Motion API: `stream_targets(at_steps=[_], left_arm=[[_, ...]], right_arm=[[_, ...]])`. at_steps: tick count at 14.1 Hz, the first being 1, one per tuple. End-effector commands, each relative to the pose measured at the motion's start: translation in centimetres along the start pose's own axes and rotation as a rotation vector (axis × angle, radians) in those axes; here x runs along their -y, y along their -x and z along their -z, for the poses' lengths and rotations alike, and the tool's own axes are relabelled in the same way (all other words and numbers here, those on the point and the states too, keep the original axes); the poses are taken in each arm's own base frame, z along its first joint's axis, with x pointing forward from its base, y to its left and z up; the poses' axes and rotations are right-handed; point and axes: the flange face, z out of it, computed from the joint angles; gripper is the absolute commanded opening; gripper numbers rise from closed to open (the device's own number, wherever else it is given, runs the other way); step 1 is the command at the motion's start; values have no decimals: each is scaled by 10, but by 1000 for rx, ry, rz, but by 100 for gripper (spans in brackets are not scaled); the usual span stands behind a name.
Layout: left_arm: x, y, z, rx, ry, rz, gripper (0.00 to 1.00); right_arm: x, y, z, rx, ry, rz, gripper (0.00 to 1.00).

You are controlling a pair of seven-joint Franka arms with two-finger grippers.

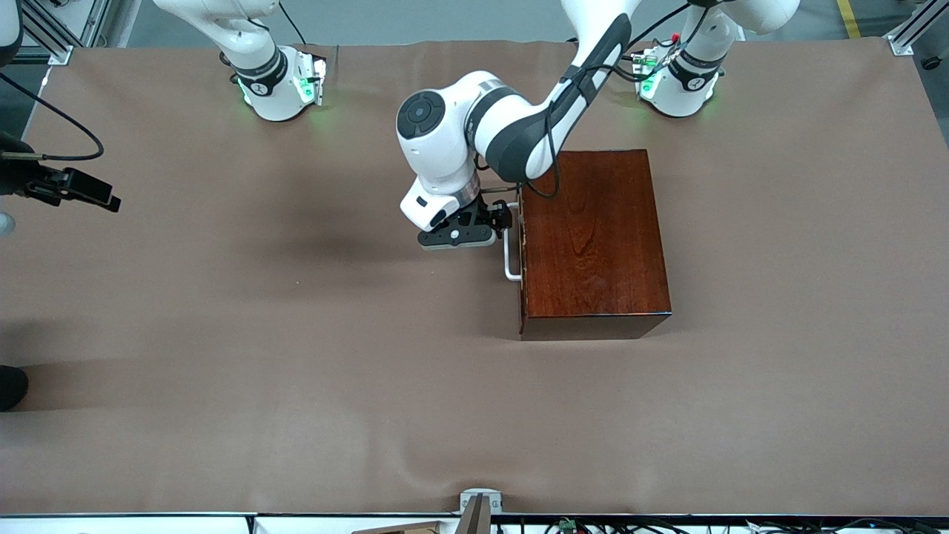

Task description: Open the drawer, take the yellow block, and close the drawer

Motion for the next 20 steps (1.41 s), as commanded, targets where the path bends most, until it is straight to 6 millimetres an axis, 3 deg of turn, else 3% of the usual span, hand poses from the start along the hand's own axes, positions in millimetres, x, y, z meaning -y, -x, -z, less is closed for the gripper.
stream_targets(at_steps=[1, 5, 12, 20], left_arm=[[1, -3, -6, 24, -19, -17, 100], [-3, 2, -41, 99, -56, -9, 100], [-6, 4, -67, 119, -84, -10, 100], [-25, 0, -51, 89, 84, 25, 100]], right_arm=[[-5, 4, 1, 3, 5, -2, 100], [-5, 4, 1, 3, 5, -2, 100], [-5, 4, 1, 3, 5, -2, 100], [-5, 4, 1, 3, 5, 0, 100]])
